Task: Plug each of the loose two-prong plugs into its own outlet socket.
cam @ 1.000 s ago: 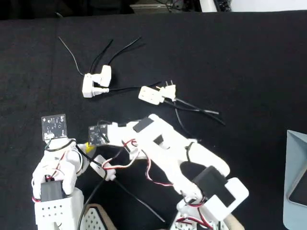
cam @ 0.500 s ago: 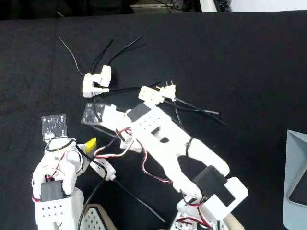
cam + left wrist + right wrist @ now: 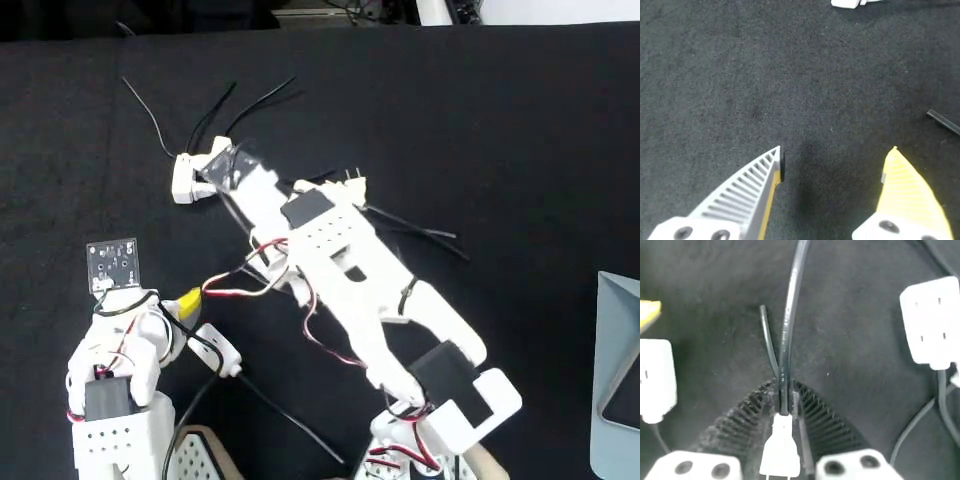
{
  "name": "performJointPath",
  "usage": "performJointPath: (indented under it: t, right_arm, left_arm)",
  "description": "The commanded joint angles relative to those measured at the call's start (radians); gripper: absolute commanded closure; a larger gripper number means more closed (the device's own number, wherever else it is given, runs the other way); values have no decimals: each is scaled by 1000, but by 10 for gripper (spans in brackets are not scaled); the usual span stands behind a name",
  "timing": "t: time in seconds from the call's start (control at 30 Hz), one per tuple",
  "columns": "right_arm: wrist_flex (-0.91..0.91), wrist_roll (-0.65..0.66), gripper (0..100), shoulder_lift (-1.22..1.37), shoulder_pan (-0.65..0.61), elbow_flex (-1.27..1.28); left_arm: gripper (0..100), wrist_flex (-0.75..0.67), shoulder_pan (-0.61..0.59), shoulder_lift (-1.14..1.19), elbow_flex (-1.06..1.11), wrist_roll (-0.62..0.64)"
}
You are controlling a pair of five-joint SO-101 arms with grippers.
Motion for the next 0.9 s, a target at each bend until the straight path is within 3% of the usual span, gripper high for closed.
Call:
performJointPath:
  t: [0.0,0.43,0.73,0.87]
  right_arm:
    - [58,-115,987,-1,18,-102]
    - [147,-459,987,8,21,-188]
    - [-48,-460,985,8,26,-38]
    - [-35,-460,898,5,25,-24]
  left_arm:
    - [682,12,5,-2,19,6]
    - [682,12,5,-2,19,6]
    - [682,12,5,-2,19,6]
    - [682,12,5,-2,19,6]
